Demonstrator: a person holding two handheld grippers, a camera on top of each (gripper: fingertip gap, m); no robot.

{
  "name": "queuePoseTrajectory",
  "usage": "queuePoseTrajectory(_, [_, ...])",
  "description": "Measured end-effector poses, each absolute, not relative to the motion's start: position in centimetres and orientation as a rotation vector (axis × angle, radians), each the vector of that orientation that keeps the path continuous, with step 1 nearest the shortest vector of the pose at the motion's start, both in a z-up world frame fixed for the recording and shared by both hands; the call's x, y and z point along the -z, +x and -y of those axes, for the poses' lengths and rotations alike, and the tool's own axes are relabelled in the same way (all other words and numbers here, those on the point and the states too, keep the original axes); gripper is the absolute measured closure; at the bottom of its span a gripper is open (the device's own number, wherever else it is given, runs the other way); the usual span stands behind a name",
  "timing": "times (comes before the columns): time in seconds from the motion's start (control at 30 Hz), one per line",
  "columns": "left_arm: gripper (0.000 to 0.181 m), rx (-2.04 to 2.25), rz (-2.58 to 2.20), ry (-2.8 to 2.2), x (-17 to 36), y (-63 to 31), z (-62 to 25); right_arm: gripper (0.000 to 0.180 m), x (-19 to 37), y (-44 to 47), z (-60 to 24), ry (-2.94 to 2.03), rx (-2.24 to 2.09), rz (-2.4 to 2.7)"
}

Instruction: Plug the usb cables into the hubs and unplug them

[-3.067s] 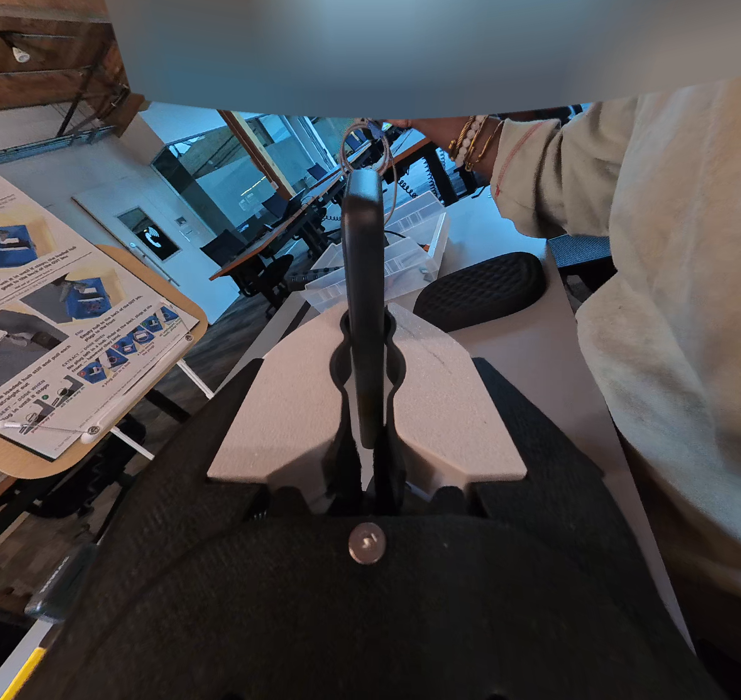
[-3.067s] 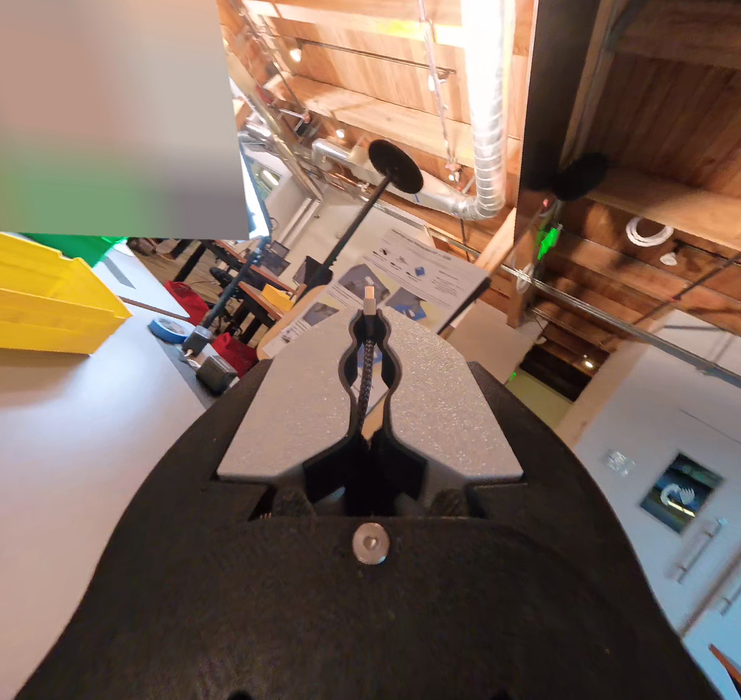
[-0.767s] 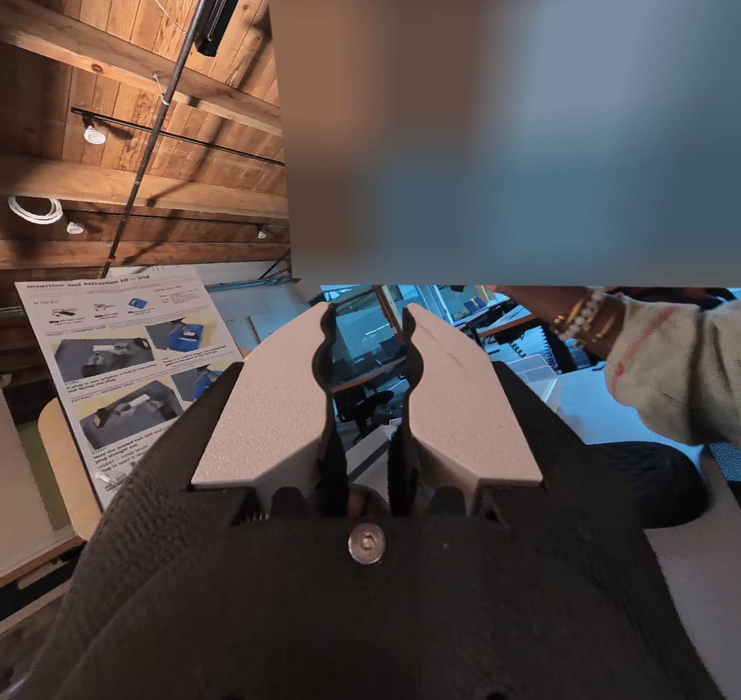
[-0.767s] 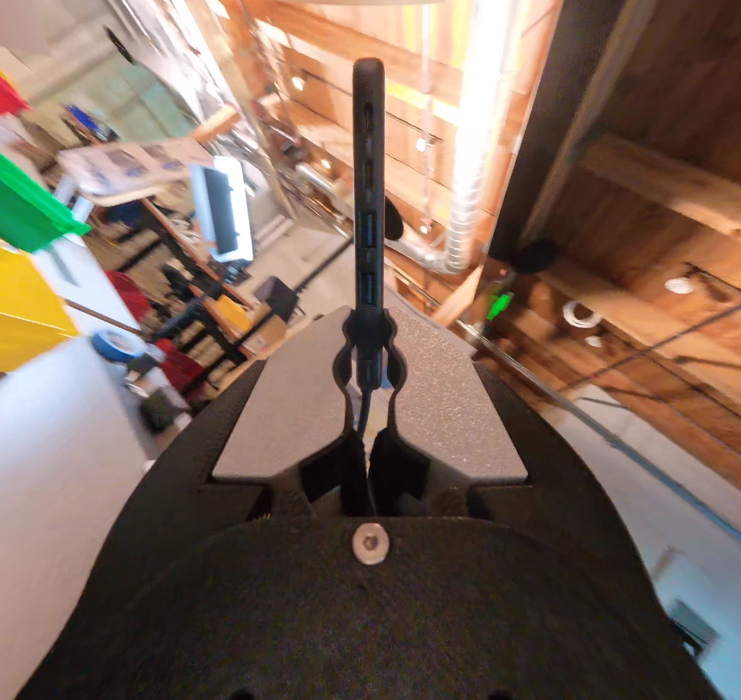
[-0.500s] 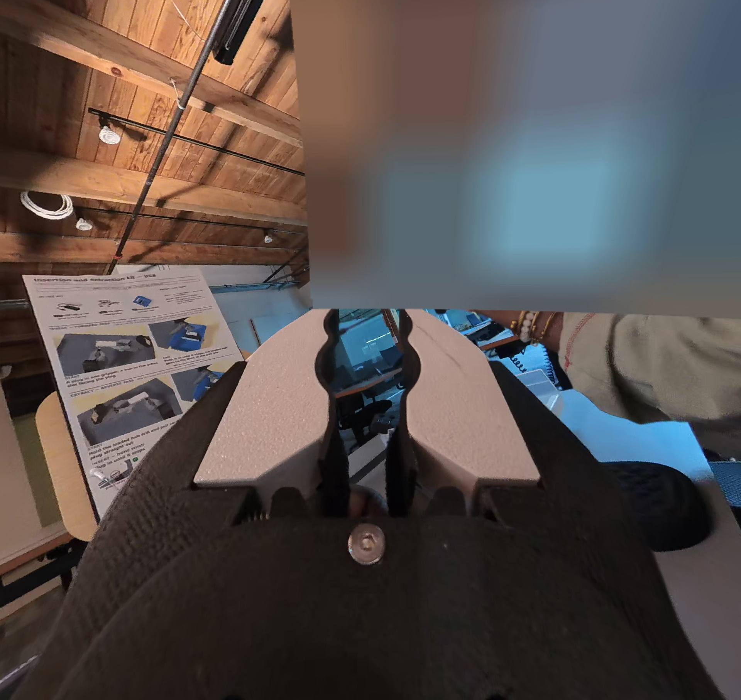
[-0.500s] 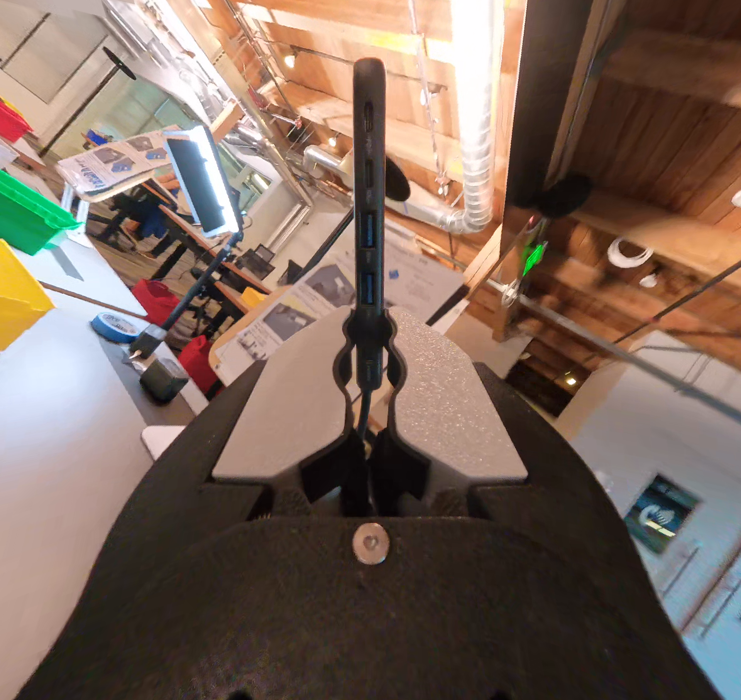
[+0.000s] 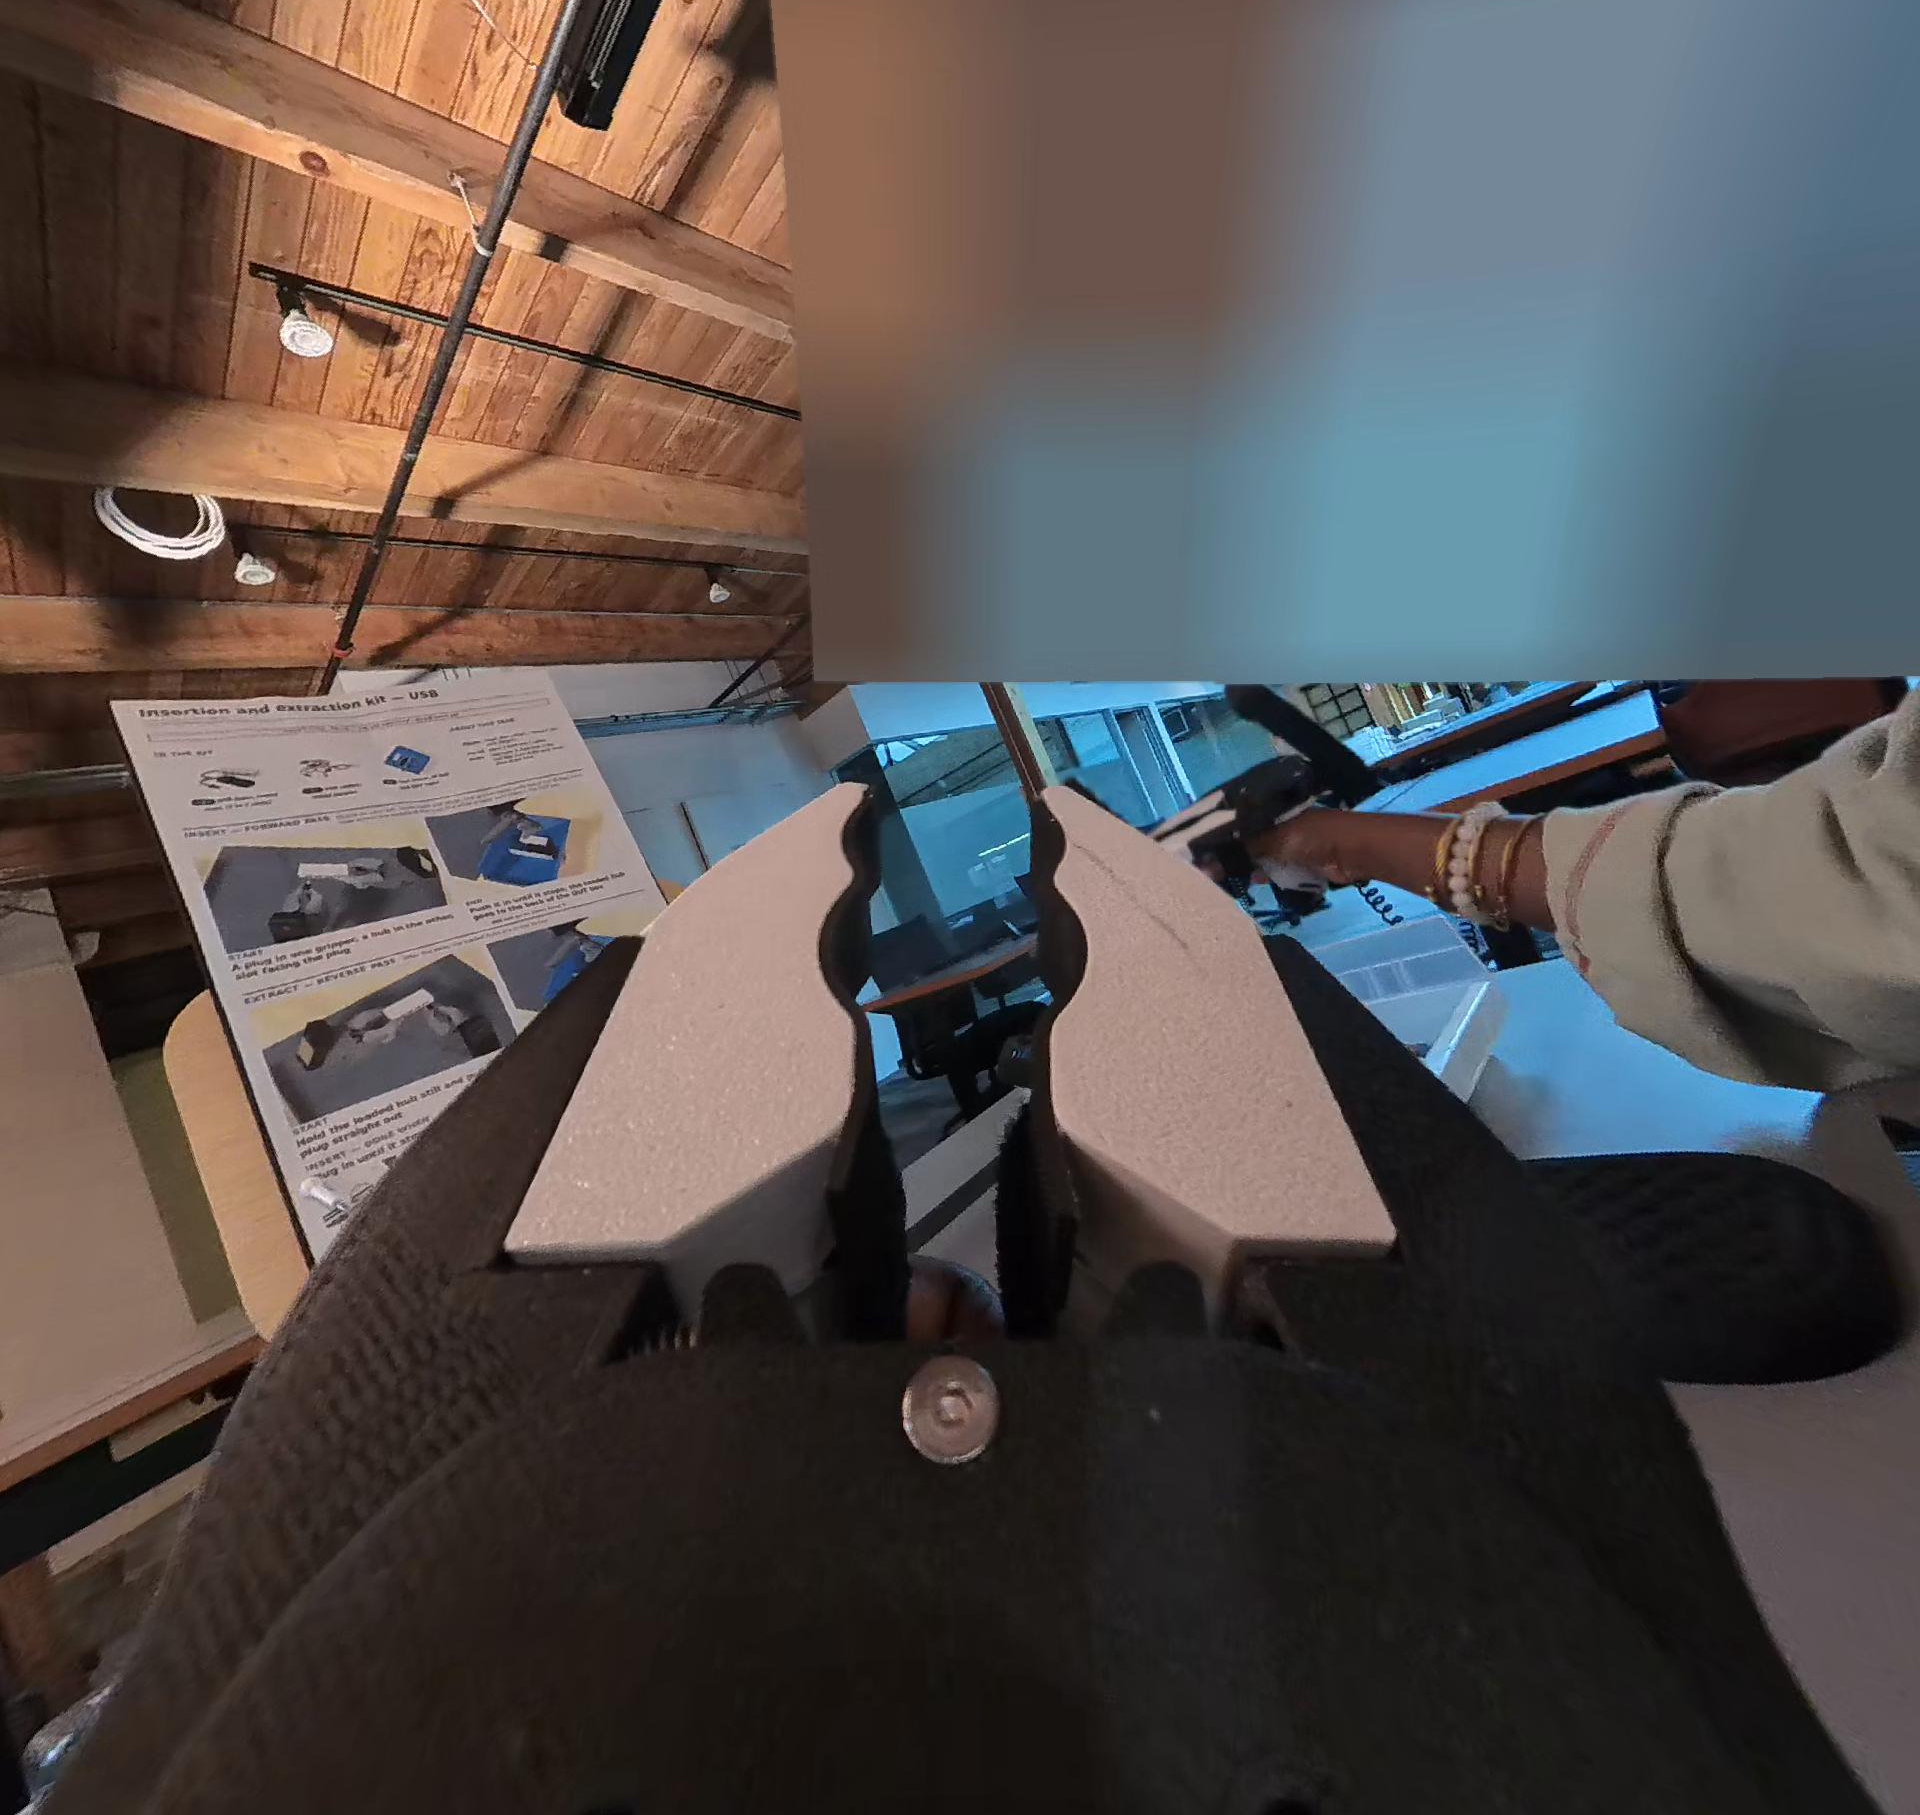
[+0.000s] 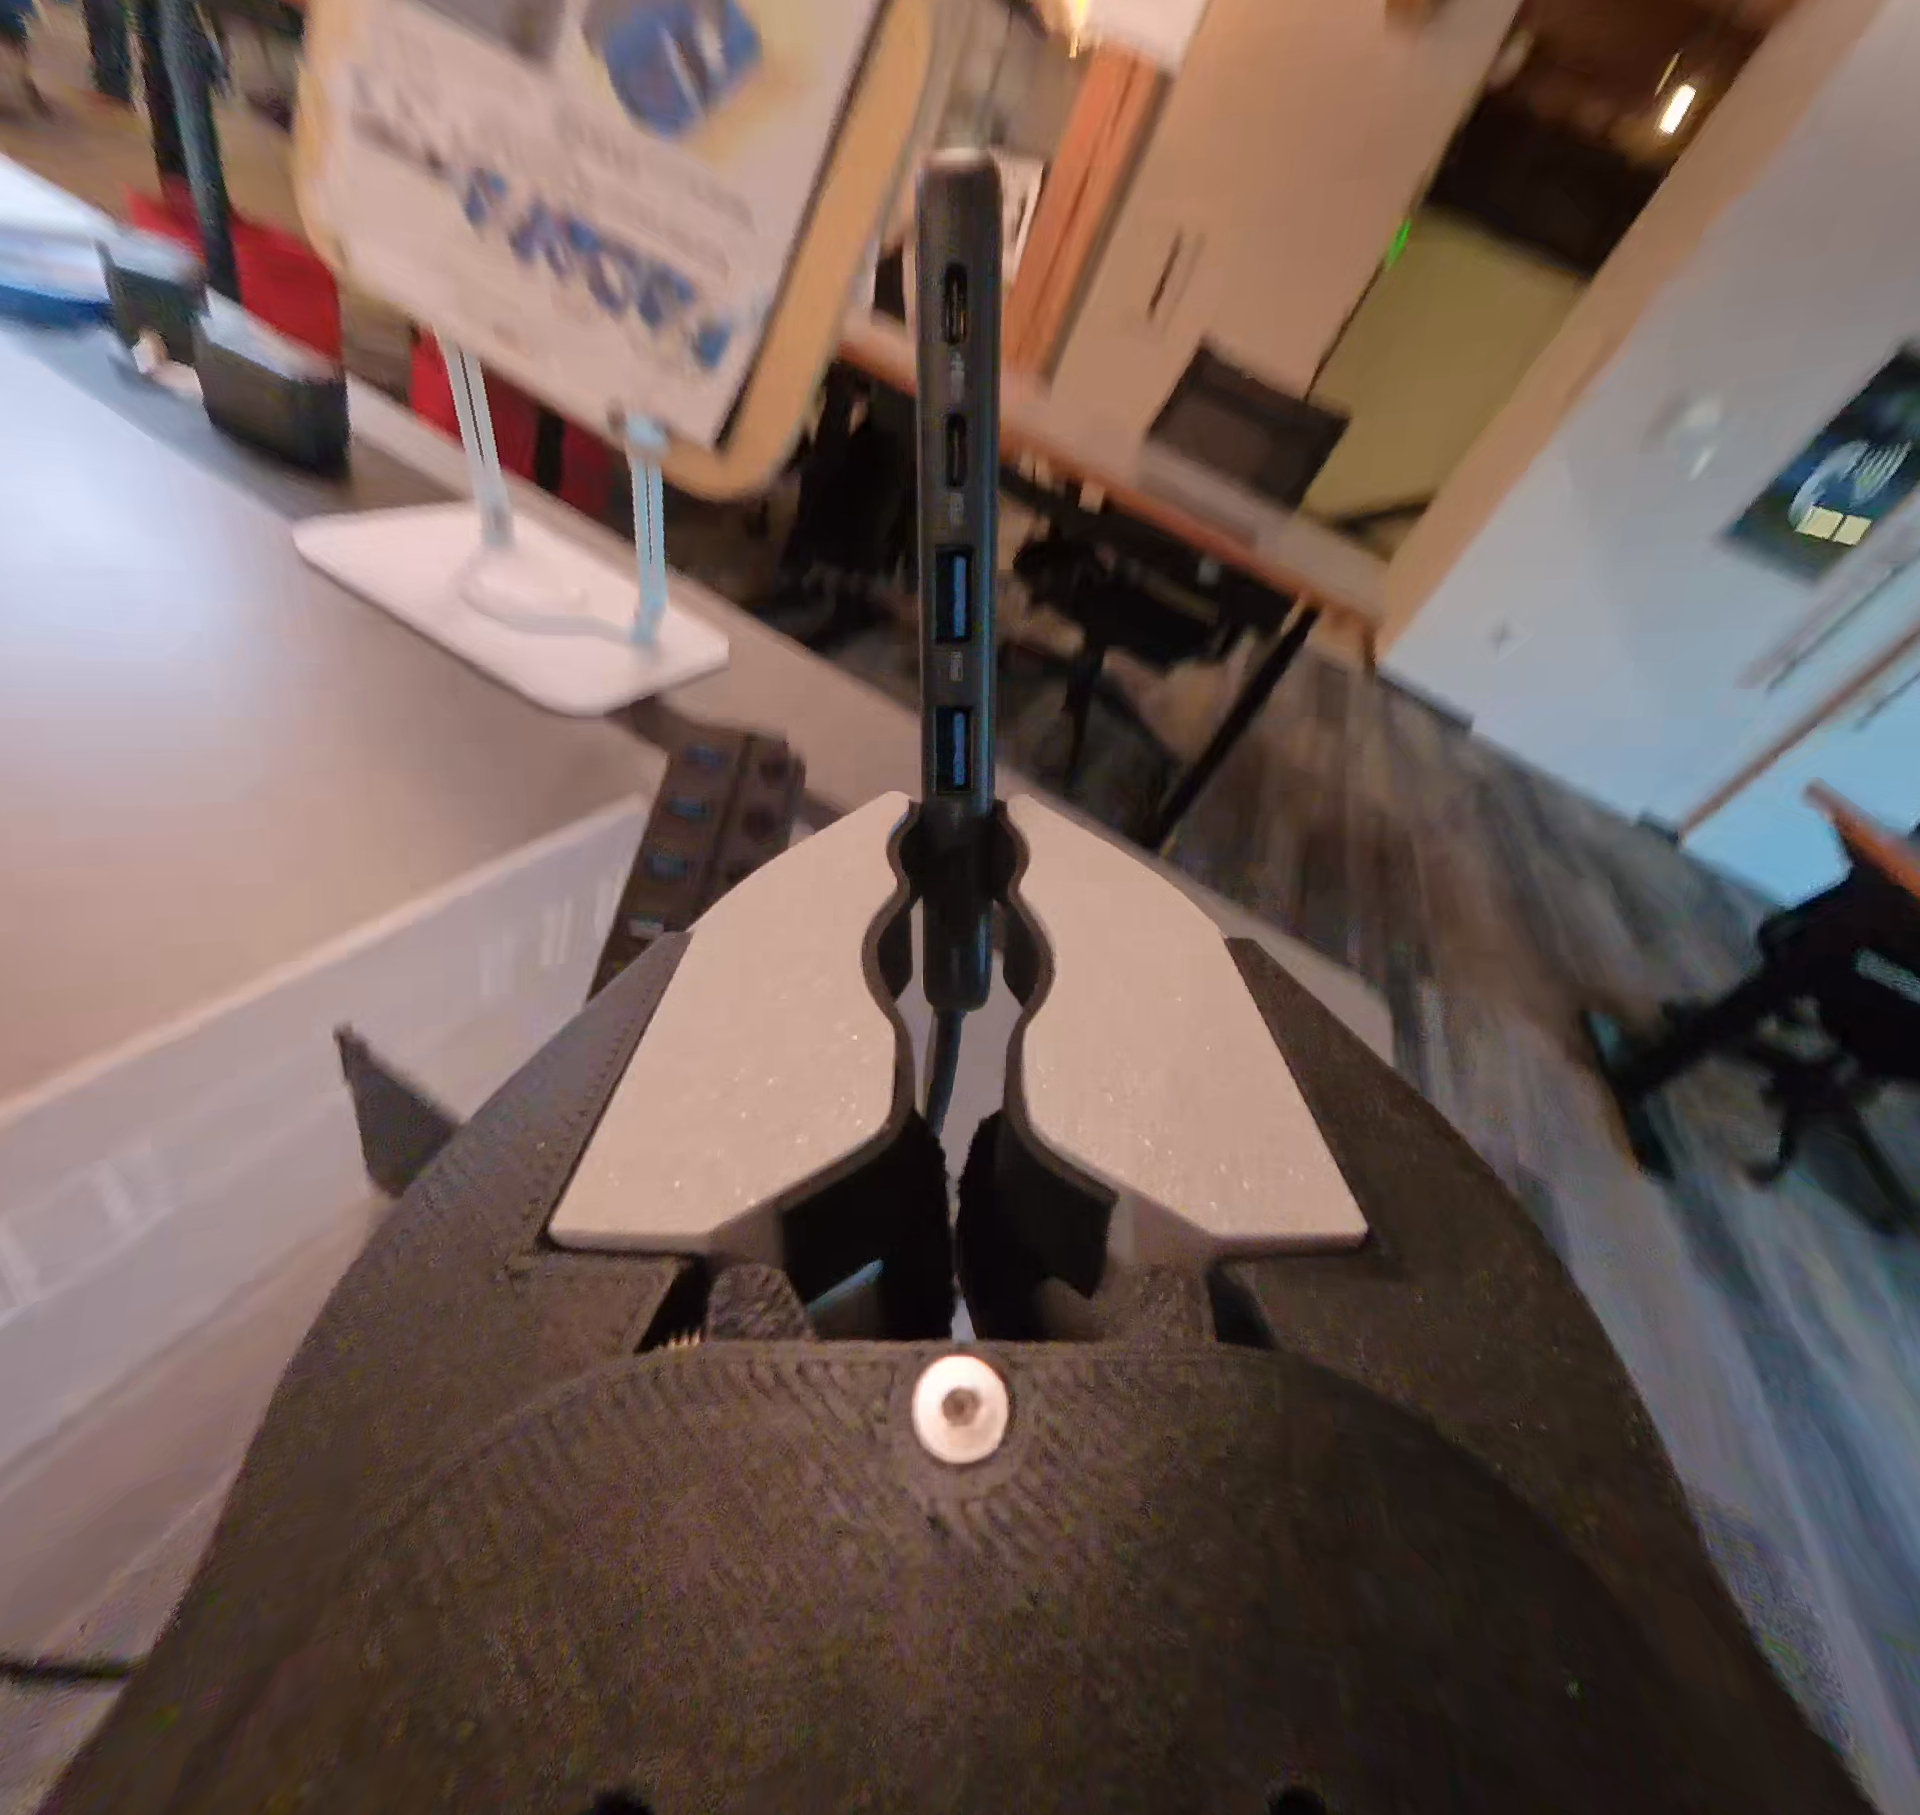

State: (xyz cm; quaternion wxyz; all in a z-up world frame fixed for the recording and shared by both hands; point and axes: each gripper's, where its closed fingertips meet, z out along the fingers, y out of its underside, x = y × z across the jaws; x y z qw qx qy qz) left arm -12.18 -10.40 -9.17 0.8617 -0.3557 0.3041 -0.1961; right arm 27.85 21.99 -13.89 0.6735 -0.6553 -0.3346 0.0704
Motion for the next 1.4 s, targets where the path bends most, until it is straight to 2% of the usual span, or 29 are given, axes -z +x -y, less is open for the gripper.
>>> queuePoseTrajectory(0.23, [0.153, 0.386, -0.665, -0.751, 9.1, -11.9, 10.7, 0.167, 22.4, 28.2, -23.8, -1.862, 0.021, 0.918])
queuePoseTrajectory(0.43, [0.154, 0.384, -0.650, -0.754, 8.9, -12.5, 10.6, 0.166, 25.1, 27.6, -24.5, -2.037, 0.034, 0.975])
queuePoseTrajectory(0.53, [0.154, 0.378, -0.649, -0.754, 9.0, -12.6, 10.7, 0.165, 28.3, 28.8, -24.4, -2.197, 0.197, 1.139])
queuePoseTrajectory(0.63, [0.154, 0.364, -0.657, -0.754, 8.9, -12.7, 10.7, 0.164, 28.7, 28.5, -24.3, -2.239, 0.255, 1.231])
queuePoseTrajectory(0.77, [0.154, 0.359, -0.653, -0.759, 8.9, -13.0, 10.7, 0.147, 28.1, 27.7, -23.5, -2.264, 0.185, 1.208])
queuePoseTrajectory(0.83, [0.154, 0.362, -0.647, -0.767, 8.9, -13.2, 10.6, 0.144, 26.4, 27.5, -23.5, -2.197, 0.173, 1.116])
queuePoseTrajectory(0.87, [0.154, 0.361, -0.645, -0.771, 8.9, -13.3, 10.5, 0.137, 25.3, 27.3, -23.4, -2.151, 0.163, 1.066])
queuePoseTrajectory(0.97, [0.154, 0.354, -0.641, -0.784, 8.9, -13.6, 10.3, 0.091, 21.2, 23.9, -20.6, -1.937, -0.039, 0.993])
queuePoseTrajectory(1.07, [0.154, 0.359, -0.637, -0.794, 9.0, -13.6, 10.2, 0.068, 17.3, 19.2, -14.2, -1.724, -0.314, 0.962])
queuePoseTrajectory(1.17, [0.154, 0.373, -0.626, -0.810, 9.1, -13.5, 10.0, 0.064, 16.9, 16.9, -8.0, -1.666, -0.339, 0.987])
queuePoseTrajectory(1.27, [0.153, 0.385, -0.626, -0.855, 9.4, -13.2, 9.6, 0.061, 19.5, 16.4, -3.9, -1.725, -0.262, 1.008])
queuePoseTrajectory(1.4, [0.146, 0.427, -0.664, -0.951, 10.6, -12.3, 8.8, 0.080, 24.9, 17.2, -3.0, -1.902, -0.194, 0.887])
